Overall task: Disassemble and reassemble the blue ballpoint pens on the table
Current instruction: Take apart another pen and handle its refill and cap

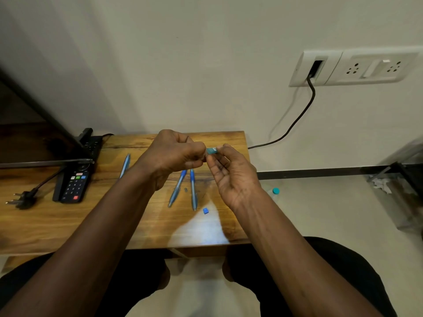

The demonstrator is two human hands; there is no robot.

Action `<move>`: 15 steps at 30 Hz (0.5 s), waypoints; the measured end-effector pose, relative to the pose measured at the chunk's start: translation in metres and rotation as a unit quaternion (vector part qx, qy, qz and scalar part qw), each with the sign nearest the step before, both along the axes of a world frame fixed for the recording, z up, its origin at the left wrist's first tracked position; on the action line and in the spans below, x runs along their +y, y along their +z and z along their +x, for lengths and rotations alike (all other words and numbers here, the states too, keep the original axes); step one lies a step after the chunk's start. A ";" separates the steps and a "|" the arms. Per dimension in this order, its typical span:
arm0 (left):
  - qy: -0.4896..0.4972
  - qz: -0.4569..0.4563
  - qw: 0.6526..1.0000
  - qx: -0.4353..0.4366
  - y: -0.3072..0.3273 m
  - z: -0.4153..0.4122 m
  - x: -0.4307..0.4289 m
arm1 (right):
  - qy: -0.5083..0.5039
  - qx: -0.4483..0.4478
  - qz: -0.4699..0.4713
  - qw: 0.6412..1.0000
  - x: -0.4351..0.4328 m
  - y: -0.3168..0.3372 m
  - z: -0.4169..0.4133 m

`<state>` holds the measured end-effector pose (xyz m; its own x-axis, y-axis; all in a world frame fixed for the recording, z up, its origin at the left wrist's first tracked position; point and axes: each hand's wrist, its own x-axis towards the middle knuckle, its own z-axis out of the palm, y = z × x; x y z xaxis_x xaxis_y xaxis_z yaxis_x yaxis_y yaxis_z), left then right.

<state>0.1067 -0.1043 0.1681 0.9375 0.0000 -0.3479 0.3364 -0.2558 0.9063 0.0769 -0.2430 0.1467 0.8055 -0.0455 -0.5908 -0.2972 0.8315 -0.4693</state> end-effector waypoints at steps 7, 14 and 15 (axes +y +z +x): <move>0.004 0.009 1.000 0.007 0.001 0.000 -0.001 | 0.012 -0.007 -0.043 0.999 0.002 -0.005 0.002; -0.003 0.007 1.000 0.006 0.001 -0.001 0.002 | 0.021 0.003 -0.044 0.999 0.003 -0.011 0.005; -0.006 0.006 1.000 0.000 0.000 -0.001 0.002 | 0.027 0.005 -0.042 0.999 0.002 -0.010 0.005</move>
<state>0.1054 -0.1026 0.1685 0.9377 -0.0078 -0.3472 0.3322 -0.2714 0.9033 0.0819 -0.2407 0.1367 0.8018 -0.0525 -0.5953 -0.3453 0.7724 -0.5331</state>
